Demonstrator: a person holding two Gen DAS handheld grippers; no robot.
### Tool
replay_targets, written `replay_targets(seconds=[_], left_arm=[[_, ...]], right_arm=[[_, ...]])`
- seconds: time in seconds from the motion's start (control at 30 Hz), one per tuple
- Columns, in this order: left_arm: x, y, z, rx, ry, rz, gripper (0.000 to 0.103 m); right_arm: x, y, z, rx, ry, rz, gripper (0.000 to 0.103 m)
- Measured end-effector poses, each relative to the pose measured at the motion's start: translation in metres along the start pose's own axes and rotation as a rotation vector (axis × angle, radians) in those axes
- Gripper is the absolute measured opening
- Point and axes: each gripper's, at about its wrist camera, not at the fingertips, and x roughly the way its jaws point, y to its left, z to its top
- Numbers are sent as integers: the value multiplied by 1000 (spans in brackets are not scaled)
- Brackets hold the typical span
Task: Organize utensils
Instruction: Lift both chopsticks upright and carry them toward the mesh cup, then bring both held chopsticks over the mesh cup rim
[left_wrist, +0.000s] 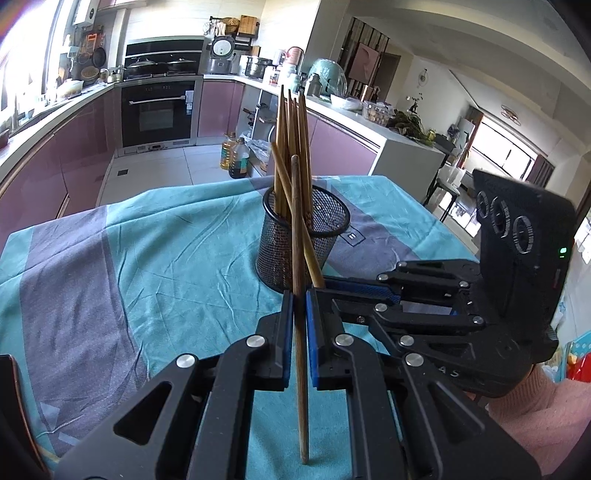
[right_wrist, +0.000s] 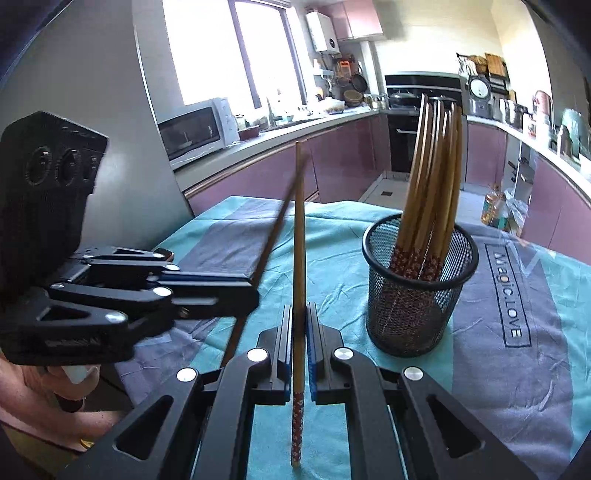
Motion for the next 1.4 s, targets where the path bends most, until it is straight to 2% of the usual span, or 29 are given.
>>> replay_targets(seconds=[0.5,1.03,1.4], left_arm=[[16,7,-1,-25,36,-8,8],[-1,2,15,-19,-36,-6,8],[0,0,29,-12,-53,4,8]], right_arm=[[-5,-1,0,6,-23,2,6],[-24,-17,13,47,-92,-49,6],[-32,-22,20,52,-125,-55,6]])
